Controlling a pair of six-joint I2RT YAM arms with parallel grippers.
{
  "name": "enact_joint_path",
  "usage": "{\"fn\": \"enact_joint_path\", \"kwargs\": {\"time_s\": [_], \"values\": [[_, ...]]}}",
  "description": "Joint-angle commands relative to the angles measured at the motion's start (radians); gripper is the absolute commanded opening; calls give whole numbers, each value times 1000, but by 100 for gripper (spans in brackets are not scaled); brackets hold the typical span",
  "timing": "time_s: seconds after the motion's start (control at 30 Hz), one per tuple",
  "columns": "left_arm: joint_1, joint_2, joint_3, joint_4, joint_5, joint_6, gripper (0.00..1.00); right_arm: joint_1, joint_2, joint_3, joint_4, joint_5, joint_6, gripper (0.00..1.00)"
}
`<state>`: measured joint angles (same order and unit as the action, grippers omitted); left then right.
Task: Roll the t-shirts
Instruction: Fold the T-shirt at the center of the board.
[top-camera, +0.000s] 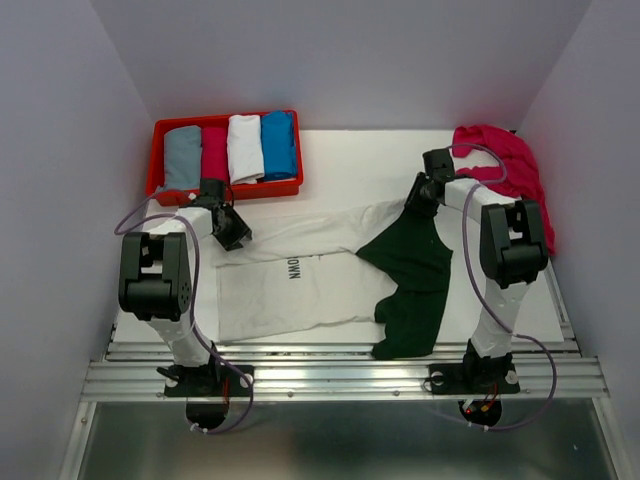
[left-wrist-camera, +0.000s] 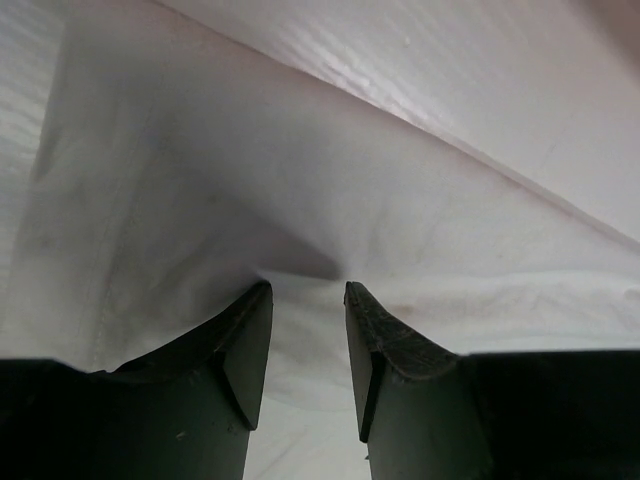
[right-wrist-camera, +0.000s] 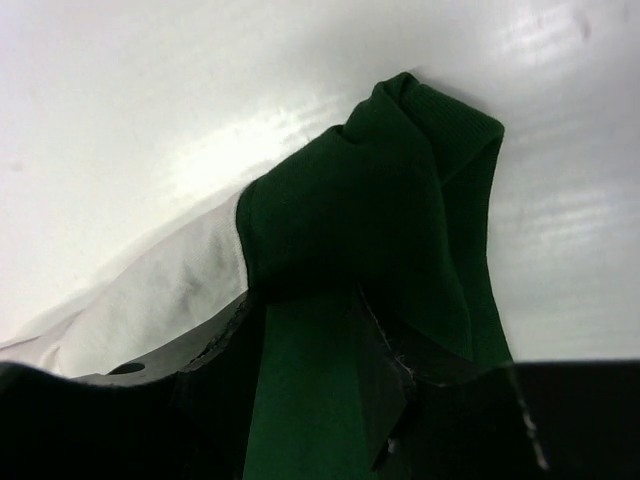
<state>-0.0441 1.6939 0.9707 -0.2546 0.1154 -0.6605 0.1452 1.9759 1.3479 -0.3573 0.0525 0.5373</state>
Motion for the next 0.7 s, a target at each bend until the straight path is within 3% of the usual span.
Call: {"fn": "enact_joint_path", "kwargs": {"time_s": [0.0, 0.17, 0.27, 0.37, 0.53, 0.67], "values": [[13, 92, 87, -12, -49, 10, 46, -13, 115, 86, 4, 102, -43, 46], [15, 148, 184, -47, -59, 10, 46, -13, 196, 326, -77, 106, -76, 45], [15, 132, 197, -48, -54, 12, 46, -13, 150, 375, -111, 78, -91, 45], [15, 87, 183, -54, -49, 21, 46, -13, 23, 326, -109, 40, -97, 48], [13, -60, 146, -84, -65, 53, 47, 16, -228, 67, -92, 9, -100, 51], [13, -172, 111, -113, -75, 81, 47, 173, -422, -137, -103, 50, -103, 49]]}}
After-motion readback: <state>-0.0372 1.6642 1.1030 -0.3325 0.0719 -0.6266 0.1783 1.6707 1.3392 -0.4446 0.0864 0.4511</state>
